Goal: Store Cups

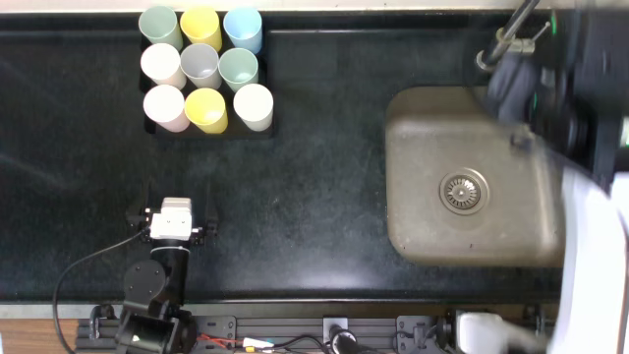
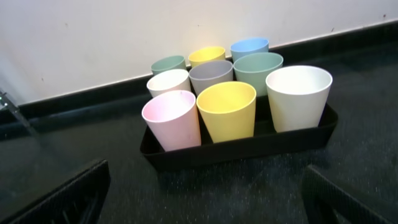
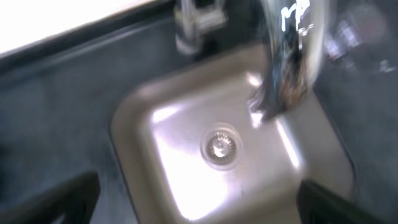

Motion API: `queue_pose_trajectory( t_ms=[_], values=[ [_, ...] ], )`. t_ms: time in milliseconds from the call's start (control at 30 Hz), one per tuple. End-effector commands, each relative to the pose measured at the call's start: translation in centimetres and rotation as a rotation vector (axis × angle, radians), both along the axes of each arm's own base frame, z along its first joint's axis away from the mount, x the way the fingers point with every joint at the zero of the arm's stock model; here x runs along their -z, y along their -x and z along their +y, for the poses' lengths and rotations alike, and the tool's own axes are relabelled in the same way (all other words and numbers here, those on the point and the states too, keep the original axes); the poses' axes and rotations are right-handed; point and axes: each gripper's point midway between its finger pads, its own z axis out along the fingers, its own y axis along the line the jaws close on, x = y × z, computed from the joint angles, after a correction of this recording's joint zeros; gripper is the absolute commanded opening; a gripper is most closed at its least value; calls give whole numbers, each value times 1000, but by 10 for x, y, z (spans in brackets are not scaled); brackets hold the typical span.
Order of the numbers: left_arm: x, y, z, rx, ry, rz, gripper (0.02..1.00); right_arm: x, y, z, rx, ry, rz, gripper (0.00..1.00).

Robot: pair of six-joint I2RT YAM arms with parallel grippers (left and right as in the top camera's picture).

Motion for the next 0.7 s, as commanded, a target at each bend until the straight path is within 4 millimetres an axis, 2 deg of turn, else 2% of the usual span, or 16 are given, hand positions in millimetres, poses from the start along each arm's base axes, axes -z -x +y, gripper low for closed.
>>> queue_pose_trajectory(
  t_ms=[33, 200, 300, 333, 433, 533, 600, 700],
  values=[
    [-1, 0, 3, -14, -18, -7, 1000, 43, 45, 42, -387, 45, -137, 996],
    [-1, 0, 3, -14, -18, -7, 1000, 67, 80, 61, -456, 101, -488, 998],
    [-1, 0, 3, -14, -18, -7, 1000, 84, 97, 65, -489, 129, -602, 998],
    [-1, 0, 3, -14, -18, -7, 1000, 98, 104, 66, -519, 159, -630, 998],
    [-1, 0, 3, -14, -18, -7, 1000, 111, 110, 65, -579, 282, -709, 998],
    [-1, 0, 3, -14, -18, -7, 1000, 129, 105, 65, -654, 396, -651, 998],
    [-1, 0, 3, -14, -18, -7, 1000, 132, 103, 65, -655, 399, -651, 998],
    [-1, 0, 3, -14, -18, -7, 1000, 147, 101, 65, -661, 394, -618, 998]
  ],
)
